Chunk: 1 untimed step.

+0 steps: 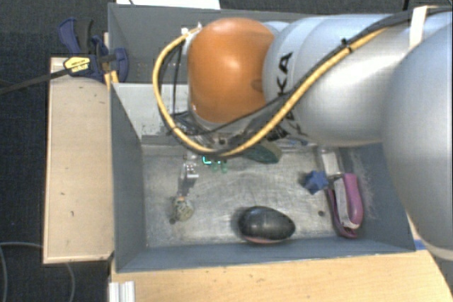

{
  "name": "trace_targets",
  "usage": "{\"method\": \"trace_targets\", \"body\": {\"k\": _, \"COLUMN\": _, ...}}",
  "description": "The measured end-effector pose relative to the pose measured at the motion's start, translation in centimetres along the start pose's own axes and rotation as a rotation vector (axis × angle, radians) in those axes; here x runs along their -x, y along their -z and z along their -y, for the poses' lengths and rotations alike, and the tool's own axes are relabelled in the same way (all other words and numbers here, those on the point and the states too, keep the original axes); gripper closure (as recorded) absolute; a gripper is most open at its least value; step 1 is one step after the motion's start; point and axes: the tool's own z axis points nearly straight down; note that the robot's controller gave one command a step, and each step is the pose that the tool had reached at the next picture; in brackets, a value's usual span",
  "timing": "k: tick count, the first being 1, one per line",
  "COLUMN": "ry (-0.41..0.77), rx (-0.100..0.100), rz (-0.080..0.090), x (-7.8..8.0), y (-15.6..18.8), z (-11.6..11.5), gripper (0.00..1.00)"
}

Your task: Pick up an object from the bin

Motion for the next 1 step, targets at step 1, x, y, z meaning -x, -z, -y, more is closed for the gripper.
{"method": "trace_targets", "body": {"k": 1, "ry": 0.336, "rx": -0.001, "rz": 0.003, "x": -4.35, "y": -9.11, "z": 2.97, "gripper": 0.0}}
